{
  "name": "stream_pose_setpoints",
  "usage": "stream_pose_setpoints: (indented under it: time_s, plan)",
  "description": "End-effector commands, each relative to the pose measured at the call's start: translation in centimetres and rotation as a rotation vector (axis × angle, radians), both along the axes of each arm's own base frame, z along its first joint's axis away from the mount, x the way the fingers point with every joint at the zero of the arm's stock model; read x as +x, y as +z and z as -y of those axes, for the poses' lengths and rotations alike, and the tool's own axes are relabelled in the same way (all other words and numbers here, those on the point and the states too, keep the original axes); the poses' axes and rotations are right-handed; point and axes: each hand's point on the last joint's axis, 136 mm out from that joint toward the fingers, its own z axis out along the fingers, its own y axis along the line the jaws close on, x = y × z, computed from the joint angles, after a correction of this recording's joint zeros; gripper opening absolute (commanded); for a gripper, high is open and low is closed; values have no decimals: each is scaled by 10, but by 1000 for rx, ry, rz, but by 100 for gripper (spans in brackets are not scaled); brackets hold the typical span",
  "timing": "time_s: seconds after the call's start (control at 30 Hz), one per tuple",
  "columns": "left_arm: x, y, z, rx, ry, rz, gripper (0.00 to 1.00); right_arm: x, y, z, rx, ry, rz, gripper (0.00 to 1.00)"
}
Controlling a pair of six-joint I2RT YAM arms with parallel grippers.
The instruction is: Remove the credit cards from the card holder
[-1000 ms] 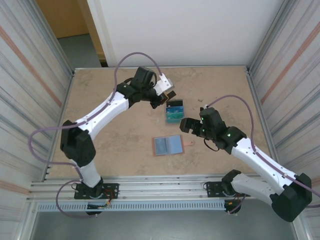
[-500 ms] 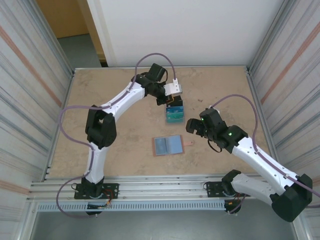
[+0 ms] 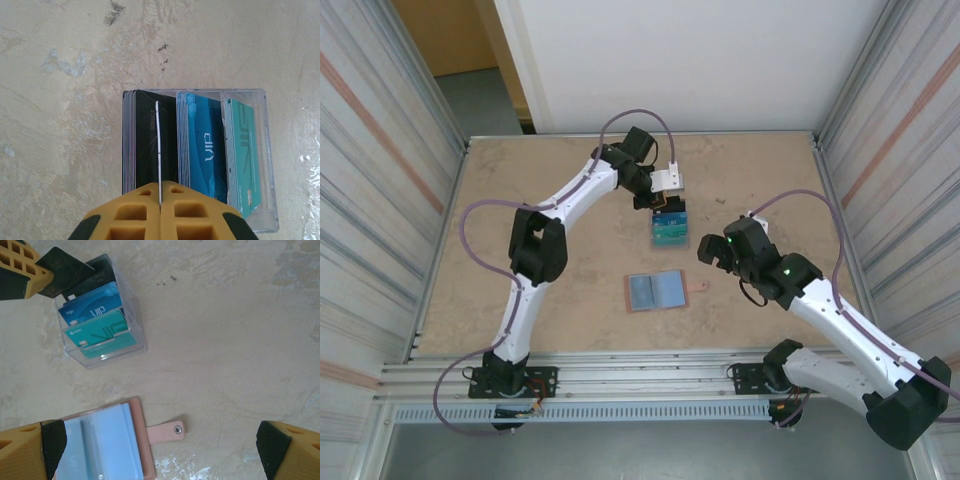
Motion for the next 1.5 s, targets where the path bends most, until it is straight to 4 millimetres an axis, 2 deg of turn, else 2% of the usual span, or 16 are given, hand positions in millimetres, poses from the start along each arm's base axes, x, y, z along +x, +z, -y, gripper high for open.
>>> stream_pose_setpoints:
  time_s: [0.0,0.37,0.7,0.87,1.2,1.3,1.33,1.47]
  plan:
    - [-3,0,2,-4,-32,-15,0,1,9,4,4,-31,13,99]
    - [-5,-10,10,9,-50,-21,0,5,7,-6,23,-11,6,99]
    - [-6,-27,19,64,-67,0,0,4,4,-12,31,7,2,99]
    - [-4,-30,18,80,-55,7,16,4,3,-16,33,20,-2,99]
    - [4,0,18,51,-11,68,22,4,3,-23,37,44,6,99]
    - [18,14,19,29,48,129,24,3,4,-23,31,46,10,99]
    - [23,18,20,21,67,153,28,3,4,-23,30,49,9,99]
    - [36,25,20,7,116,211,31,2,3,-24,27,54,7,99]
